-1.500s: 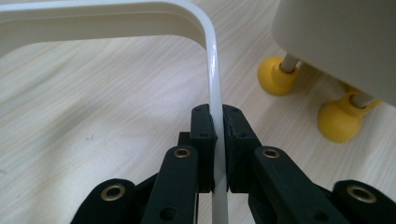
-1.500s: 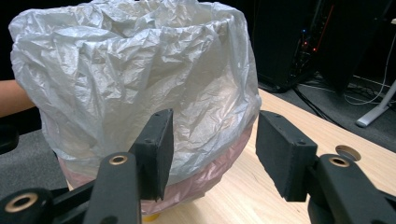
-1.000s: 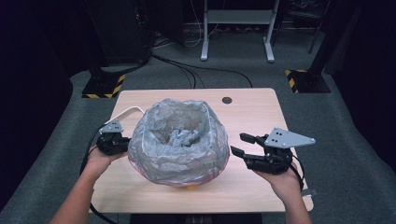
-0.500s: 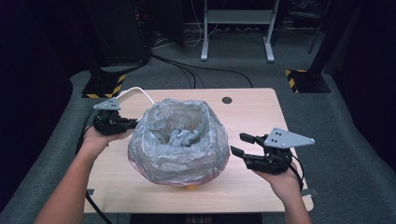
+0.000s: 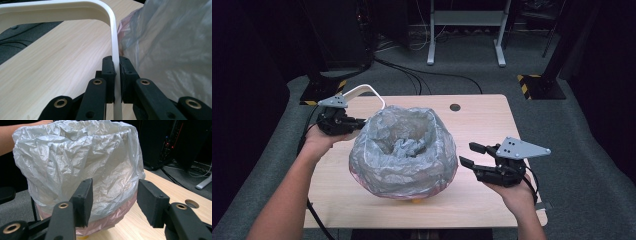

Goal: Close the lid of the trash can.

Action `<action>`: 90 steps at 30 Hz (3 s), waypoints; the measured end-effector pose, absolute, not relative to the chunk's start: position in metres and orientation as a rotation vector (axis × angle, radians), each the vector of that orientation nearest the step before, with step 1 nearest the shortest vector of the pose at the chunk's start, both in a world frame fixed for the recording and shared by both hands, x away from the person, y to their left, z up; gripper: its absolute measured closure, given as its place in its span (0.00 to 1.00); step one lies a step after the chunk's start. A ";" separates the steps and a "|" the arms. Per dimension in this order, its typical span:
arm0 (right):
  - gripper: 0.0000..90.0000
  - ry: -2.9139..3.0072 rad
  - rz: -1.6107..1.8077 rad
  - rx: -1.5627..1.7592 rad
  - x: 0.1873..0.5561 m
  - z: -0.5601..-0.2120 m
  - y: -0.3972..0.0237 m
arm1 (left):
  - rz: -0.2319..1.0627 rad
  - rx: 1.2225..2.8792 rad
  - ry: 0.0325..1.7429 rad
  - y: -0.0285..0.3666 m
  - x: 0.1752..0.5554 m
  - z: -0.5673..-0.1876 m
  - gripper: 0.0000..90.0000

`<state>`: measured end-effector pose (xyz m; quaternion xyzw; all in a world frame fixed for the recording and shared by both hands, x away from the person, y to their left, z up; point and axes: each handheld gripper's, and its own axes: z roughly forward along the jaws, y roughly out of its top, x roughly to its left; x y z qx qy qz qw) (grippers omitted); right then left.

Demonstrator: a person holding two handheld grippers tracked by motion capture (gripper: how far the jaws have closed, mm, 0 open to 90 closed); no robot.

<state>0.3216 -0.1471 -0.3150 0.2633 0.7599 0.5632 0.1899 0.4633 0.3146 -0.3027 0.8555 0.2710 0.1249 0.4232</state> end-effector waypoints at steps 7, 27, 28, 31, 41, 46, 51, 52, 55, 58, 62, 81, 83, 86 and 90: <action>0.51 2.136 1.587 0.733 0.322 -0.315 -0.147 | 0.368 2.139 0.655 0.311 0.459 -0.272 0.93; 0.51 2.131 1.584 0.744 0.323 -0.316 -0.147 | 0.301 2.134 0.467 0.296 0.410 -0.210 0.93; 0.51 2.131 1.584 0.746 0.323 -0.316 -0.147 | 0.289 2.142 0.445 0.293 0.406 -0.209 0.93; 0.51 2.135 1.584 0.750 0.324 -0.317 -0.146 | 0.264 2.166 0.383 0.283 0.393 -0.206 0.93; 0.52 2.133 1.569 0.750 0.326 -0.316 -0.145 | 0.200 2.256 0.156 0.234 0.348 -0.198 0.93; 0.52 2.121 1.592 0.757 0.327 -0.312 -0.145 | 0.179 2.287 0.087 0.219 0.339 -0.203 0.93; 0.52 2.131 1.599 0.761 0.333 -0.308 -0.145 | 0.147 2.286 0.073 0.212 0.338 -0.207 0.93; 0.52 2.134 1.594 0.759 0.334 -0.306 -0.145 | 0.142 2.292 0.065 0.211 0.338 -0.207 0.93; 0.52 2.140 1.597 0.757 0.338 -0.300 -0.144 | 0.122 2.303 0.053 0.206 0.339 -0.209 0.93; 0.52 2.145 1.604 0.736 0.344 -0.291 -0.143 | 0.096 2.310 0.054 0.203 0.340 -0.213 0.93; 0.51 2.158 1.605 0.706 0.356 -0.276 -0.139 | 0.064 2.297 0.084 0.203 0.343 -0.216 0.93; 0.47 2.317 1.608 0.627 0.430 -0.226 -0.078 | 0.160 2.214 0.191 0.249 0.329 -0.218 0.66; 0.48 2.348 1.588 0.633 0.439 -0.225 -0.068 | 0.159 2.215 0.195 0.251 0.329 -0.219 0.67; 0.52 2.381 1.552 0.636 0.449 -0.226 -0.056 | 0.148 2.201 0.195 0.253 0.330 -0.221 0.69; 0.59 2.413 1.528 0.644 0.458 -0.227 -0.049 | 0.136 2.197 0.191 0.250 0.332 -0.223 0.72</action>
